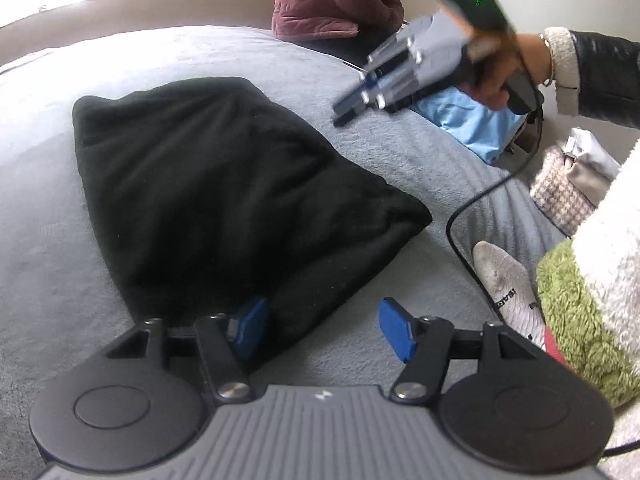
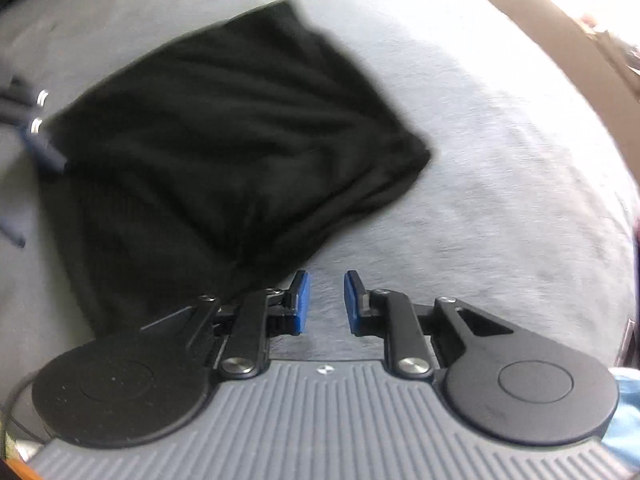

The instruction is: Fold clothes

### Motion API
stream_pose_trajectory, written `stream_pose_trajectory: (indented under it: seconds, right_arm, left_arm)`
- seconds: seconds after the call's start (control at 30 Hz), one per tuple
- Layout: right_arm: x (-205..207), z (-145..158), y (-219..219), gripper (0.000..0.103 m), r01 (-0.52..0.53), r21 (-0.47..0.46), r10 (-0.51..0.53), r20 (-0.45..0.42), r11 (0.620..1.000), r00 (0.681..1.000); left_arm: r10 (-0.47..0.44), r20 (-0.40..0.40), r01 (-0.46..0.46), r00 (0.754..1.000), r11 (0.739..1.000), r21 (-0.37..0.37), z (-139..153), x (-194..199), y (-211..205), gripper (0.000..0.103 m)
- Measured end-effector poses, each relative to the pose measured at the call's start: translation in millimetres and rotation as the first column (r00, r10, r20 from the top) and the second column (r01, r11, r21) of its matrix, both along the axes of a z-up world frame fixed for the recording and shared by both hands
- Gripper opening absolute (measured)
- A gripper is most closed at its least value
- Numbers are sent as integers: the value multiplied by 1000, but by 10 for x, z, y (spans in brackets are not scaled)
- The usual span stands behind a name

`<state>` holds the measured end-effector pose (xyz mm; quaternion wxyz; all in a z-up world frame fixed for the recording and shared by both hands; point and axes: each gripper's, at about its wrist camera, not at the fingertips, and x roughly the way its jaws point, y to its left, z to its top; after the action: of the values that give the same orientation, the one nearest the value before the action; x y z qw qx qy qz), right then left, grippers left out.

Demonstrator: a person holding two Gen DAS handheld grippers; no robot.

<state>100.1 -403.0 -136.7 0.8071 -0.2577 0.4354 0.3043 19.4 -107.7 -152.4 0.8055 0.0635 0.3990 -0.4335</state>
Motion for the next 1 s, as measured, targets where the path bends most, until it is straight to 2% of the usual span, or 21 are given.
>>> stream_pose_trajectory:
  seconds: [0.07,0.13,0.17,0.23,0.27,0.33,0.37,0.4,0.53,0.57,0.7,0.73,0.8,0.87,0.9,0.93,0.97,1.0]
  right_arm:
    - [47,119,107,17,-7,109,7,-4,994,1000]
    - [107,114,349,17,-61,198,65,-16,978,998]
    - [172,70,448,17,-71,256,86,-49,964,995]
    - [384,-69,499,17,-33,374,89,-134,927,987]
    - [518,-143,458,17,16,392,50,-157,920,986]
    - [811,-249,209,15,164,381,-106,-169,910,980]
    - [957,-300,76,10,240,374,-187,-173,896,967]
    - [1104,-350,-57,0,314,366,-266,-176,876,948]
    - [1122,-118,-124,8,346,419,-342,-88,839,935]
    - [1115,-89,-88,8,332,451,-316,-111,829,942]
    - [1023,-140,501,8,157,484,-78,-179,861,981]
    - [1024,-186,655,8,114,488,-17,-199,866,980]
    - [1114,-306,893,7,86,471,16,-208,878,978]
    - [1316,-361,867,5,187,438,-119,-179,880,977]
    - [1446,-368,809,2,259,454,-194,-186,853,963]
    - [1524,-312,767,3,297,480,-236,-185,825,954]
    - [1585,-239,733,9,323,506,-268,-180,800,946]
    - [1578,-158,740,9,300,529,-236,-186,794,954]
  left_arm:
    - [-3,6,3,1000,1000,4,1,4,-29,67]
    - [-4,13,3,1000,1000,10,26,-30,-19,67]
    - [-3,13,3,1000,1000,12,34,-45,-14,67]
    - [5,3,-5,1000,1000,12,48,-52,-2,67]
    - [8,1,-8,1000,1000,14,55,-68,11,67]
    - [17,4,-17,1000,999,28,88,-90,31,67]
    - [23,9,-23,1000,999,34,115,-100,55,66]
    - [32,11,-33,999,999,35,158,-105,93,66]
    - [79,5,-78,997,997,-24,306,-43,283,66]
    - [85,-8,-85,996,996,-37,299,-1,304,66]
    - [98,-109,-100,989,995,-15,96,111,322,64]
    - [93,-100,-95,991,995,-18,79,91,327,65]
    - [79,-80,-80,994,997,-19,64,52,331,66]
    - [61,-62,-62,996,998,-12,59,22,325,66]
    - [53,-53,-53,997,999,-7,61,2,333,66]
    - [48,-48,-48,998,999,-7,58,-11,340,66]
    - [46,-47,-46,998,999,-10,54,-18,349,66]
    - [43,-51,-44,998,999,-16,50,-13,359,66]
